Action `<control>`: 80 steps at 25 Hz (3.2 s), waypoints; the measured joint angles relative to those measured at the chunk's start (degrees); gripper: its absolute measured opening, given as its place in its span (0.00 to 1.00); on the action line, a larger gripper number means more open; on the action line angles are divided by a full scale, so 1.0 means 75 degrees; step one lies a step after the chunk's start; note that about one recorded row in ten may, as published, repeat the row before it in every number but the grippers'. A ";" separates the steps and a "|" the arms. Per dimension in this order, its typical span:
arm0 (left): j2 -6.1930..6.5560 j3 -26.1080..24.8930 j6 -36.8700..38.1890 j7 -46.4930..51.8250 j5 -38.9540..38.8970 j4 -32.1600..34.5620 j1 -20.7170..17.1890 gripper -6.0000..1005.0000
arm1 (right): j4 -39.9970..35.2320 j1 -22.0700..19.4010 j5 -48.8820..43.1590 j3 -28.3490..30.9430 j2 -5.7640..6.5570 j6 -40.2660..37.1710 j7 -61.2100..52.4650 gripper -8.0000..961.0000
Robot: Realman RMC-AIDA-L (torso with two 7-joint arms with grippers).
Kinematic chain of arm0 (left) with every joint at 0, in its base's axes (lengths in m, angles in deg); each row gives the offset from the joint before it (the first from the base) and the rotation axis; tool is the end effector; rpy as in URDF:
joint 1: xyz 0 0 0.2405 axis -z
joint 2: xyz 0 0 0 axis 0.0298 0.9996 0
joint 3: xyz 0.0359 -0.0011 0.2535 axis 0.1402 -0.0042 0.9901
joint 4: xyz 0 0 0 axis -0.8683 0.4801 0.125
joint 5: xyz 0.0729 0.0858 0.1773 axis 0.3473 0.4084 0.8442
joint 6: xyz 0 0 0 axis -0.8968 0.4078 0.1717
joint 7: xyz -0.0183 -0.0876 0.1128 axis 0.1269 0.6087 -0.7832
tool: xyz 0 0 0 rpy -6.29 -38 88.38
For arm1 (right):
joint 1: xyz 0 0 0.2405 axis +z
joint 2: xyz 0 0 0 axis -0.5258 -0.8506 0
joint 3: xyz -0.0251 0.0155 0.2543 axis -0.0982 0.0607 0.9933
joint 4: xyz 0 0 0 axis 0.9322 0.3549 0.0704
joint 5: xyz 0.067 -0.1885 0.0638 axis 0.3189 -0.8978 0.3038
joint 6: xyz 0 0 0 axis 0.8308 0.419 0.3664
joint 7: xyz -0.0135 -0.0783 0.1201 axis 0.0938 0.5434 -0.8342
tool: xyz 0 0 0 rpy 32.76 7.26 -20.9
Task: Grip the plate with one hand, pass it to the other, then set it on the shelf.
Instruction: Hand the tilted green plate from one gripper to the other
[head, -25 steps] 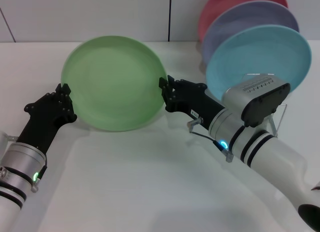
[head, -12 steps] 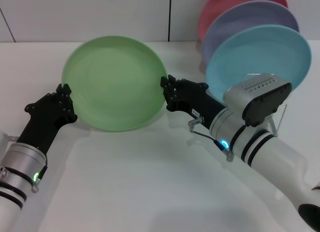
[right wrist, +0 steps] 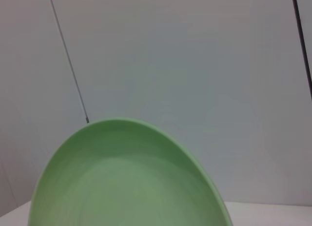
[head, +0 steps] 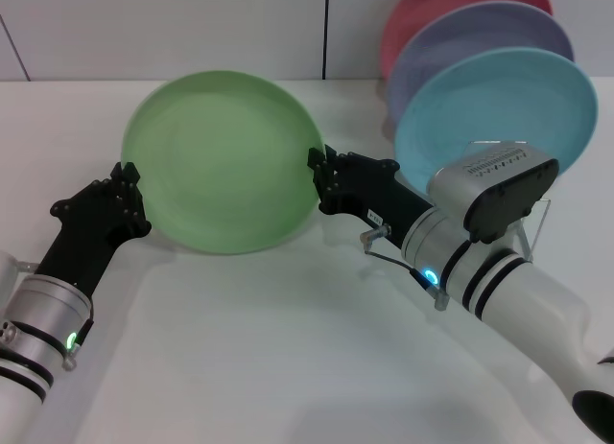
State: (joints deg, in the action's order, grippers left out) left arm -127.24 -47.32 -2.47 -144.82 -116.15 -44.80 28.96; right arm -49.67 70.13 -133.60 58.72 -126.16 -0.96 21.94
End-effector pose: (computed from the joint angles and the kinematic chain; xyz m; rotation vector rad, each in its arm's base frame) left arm -0.3037 0.3136 -0.0645 -1.7185 -0.7180 -0.7988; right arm 0.1994 0.3535 -0.1312 -2.0985 0.7631 0.8291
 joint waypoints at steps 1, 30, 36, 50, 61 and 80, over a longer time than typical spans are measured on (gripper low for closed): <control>0.0000 -0.0016 0.0000 0.0000 0.0034 -0.0001 0.0000 0.07 | 0.0000 0.0000 0.0000 -0.0002 0.0000 0.0000 0.0000 0.10; 0.0000 -0.0100 0.0060 0.0000 0.0101 0.0012 0.0025 0.09 | 0.0000 0.0005 0.0001 -0.0019 0.0012 -0.0001 0.0000 0.07; 0.0000 -0.0099 0.0060 0.0000 0.0144 0.0011 0.0017 0.09 | -0.0001 -0.0009 0.0001 -0.0005 0.0012 -0.0001 0.0000 0.06; 0.0000 -0.0099 0.0060 0.0000 0.0146 0.0033 0.0012 0.10 | -0.0011 0.0016 0.0001 -0.0049 0.0012 -0.0001 0.0000 0.05; 0.0000 -0.0083 0.0074 0.0000 0.0151 0.0038 0.0016 0.11 | -0.0028 0.0023 0.0001 -0.0045 0.0012 0.0000 0.0000 0.05; -0.0004 -0.0237 -0.0177 0.0006 0.0627 0.0100 -0.0113 0.54 | -0.0076 -0.0023 -0.0001 -0.0060 0.0009 0.0001 0.0000 0.05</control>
State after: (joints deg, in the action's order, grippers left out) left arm -127.27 -49.09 -3.80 -144.77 -111.45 -44.05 28.12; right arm -50.24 69.96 -133.61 58.27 -126.09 -0.95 21.94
